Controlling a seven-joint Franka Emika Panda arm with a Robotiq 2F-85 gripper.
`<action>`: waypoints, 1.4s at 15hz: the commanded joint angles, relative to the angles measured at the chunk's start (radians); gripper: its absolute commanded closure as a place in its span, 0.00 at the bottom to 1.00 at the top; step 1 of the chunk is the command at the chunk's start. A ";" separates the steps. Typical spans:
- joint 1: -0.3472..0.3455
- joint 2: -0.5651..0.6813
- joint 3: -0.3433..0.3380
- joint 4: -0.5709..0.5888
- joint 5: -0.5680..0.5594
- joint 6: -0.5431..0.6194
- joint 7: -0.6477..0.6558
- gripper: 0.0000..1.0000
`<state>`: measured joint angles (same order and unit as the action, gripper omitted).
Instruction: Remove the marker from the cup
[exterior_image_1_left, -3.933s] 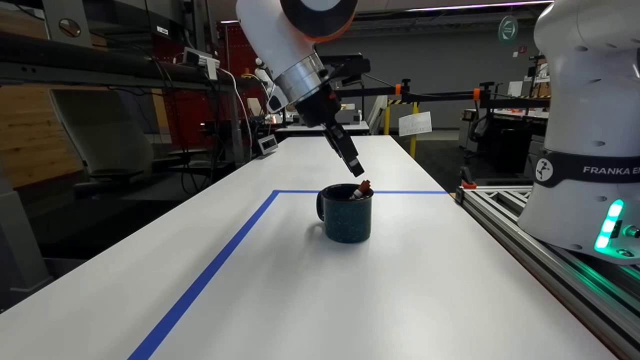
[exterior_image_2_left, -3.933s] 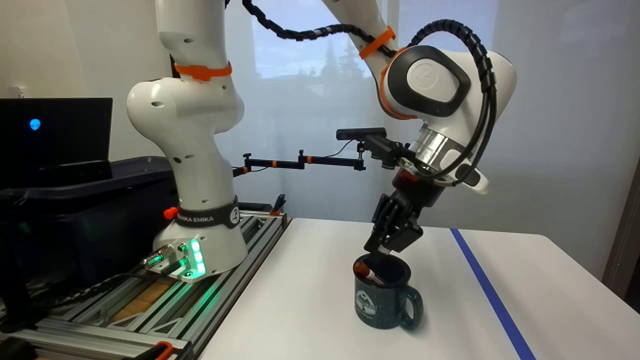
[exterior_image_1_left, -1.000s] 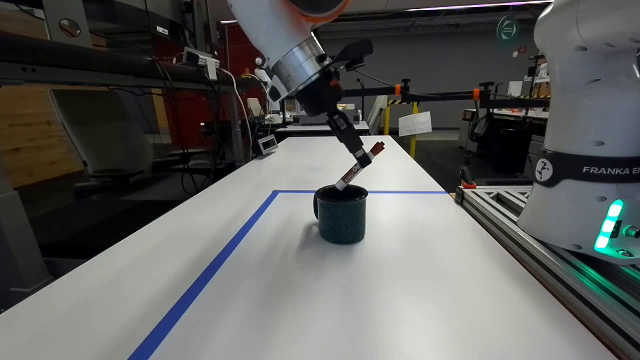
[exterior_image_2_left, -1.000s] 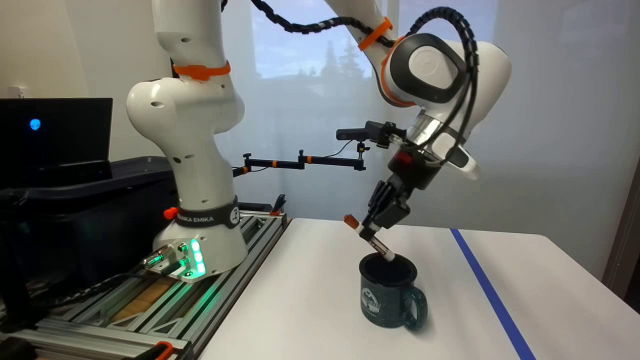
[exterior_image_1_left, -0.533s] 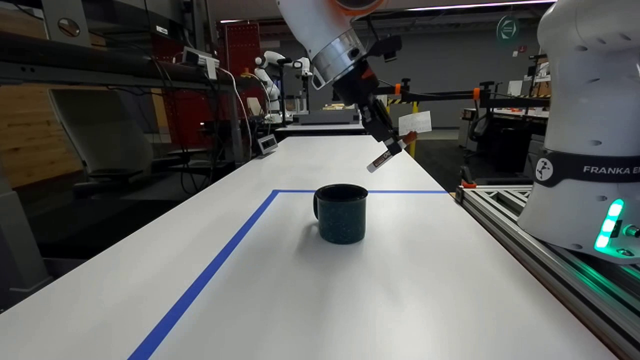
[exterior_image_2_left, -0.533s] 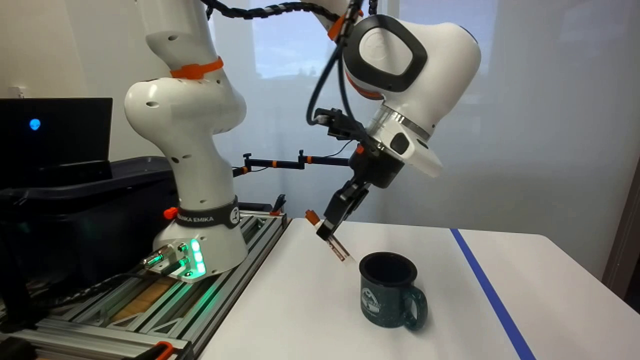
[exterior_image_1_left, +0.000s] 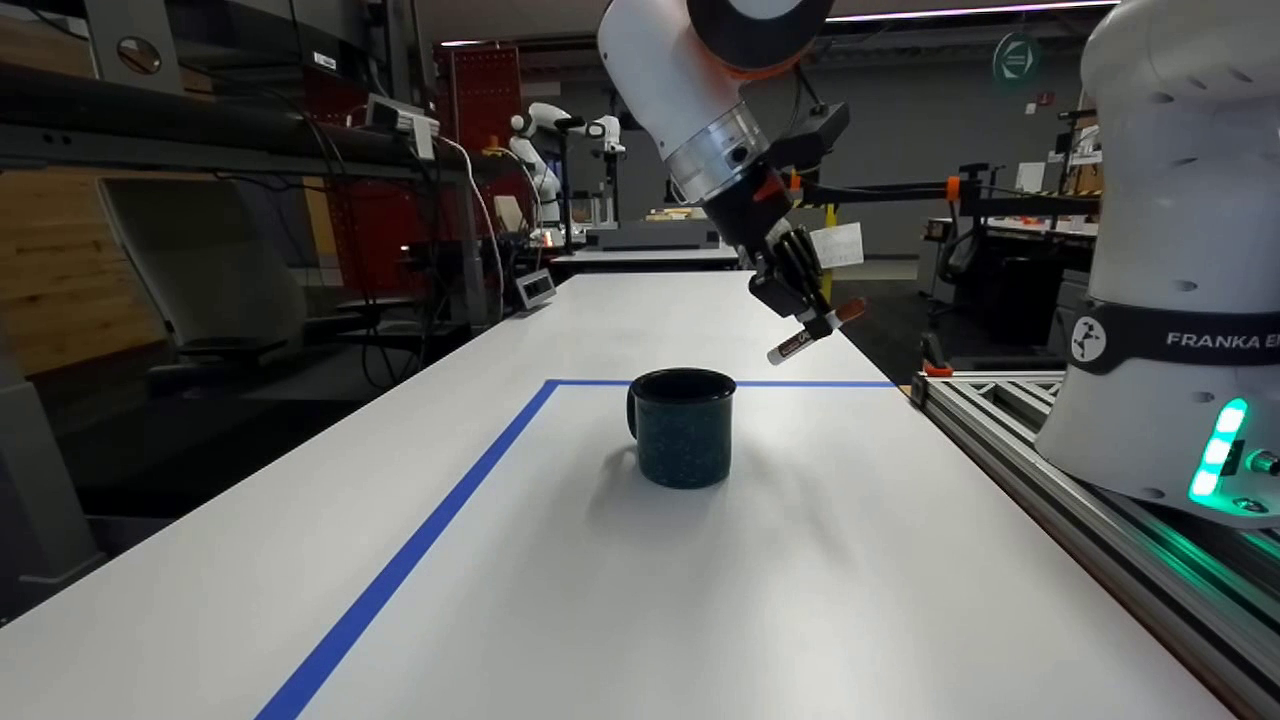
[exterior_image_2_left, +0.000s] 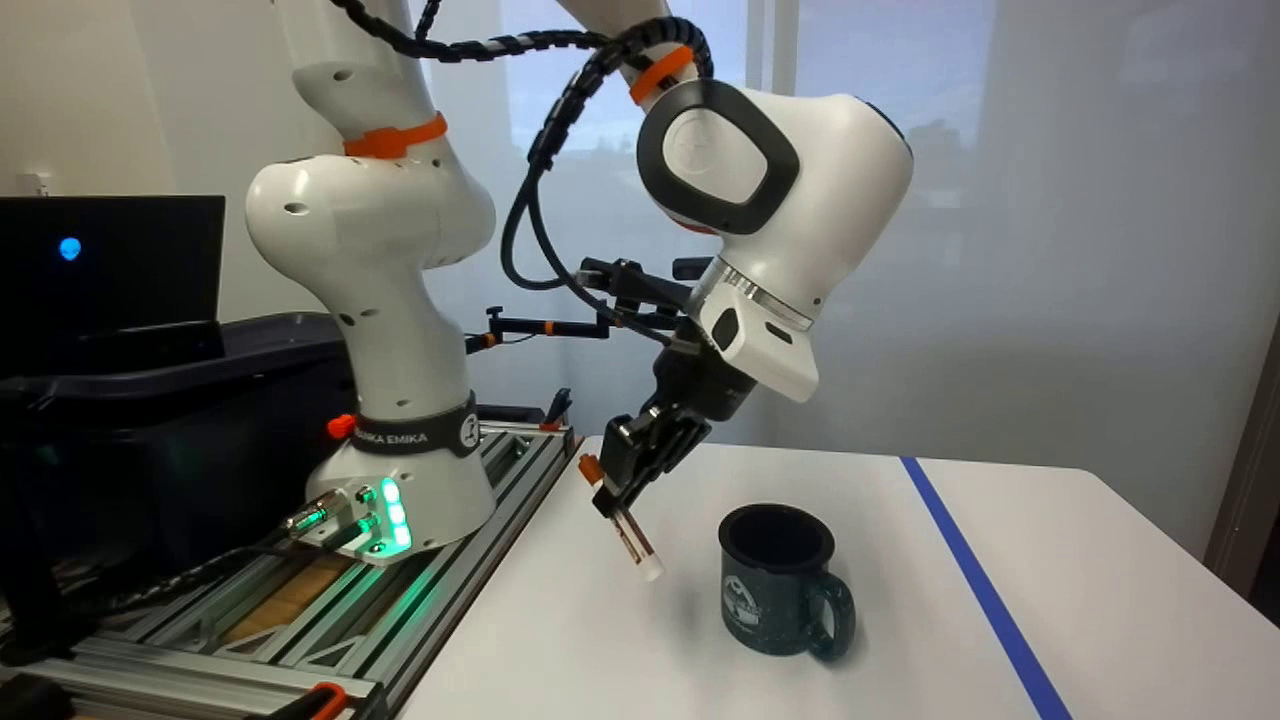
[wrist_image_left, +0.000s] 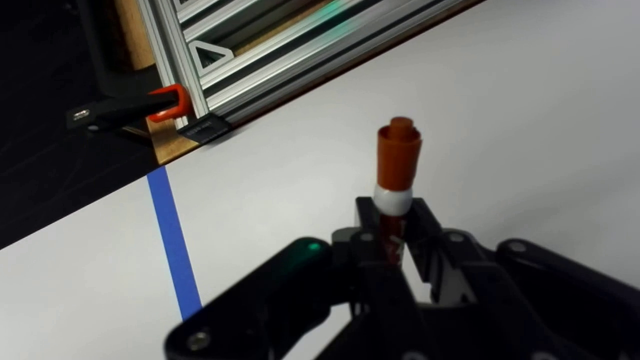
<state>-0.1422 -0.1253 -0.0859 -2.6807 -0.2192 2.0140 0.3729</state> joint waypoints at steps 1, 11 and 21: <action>0.025 0.046 0.030 -0.015 -0.048 0.064 0.015 0.95; 0.127 0.209 0.082 -0.010 -0.223 0.245 0.044 0.95; 0.166 0.272 0.064 -0.006 -0.290 0.306 0.047 0.95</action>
<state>0.0028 0.1336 -0.0055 -2.6880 -0.4743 2.2969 0.3973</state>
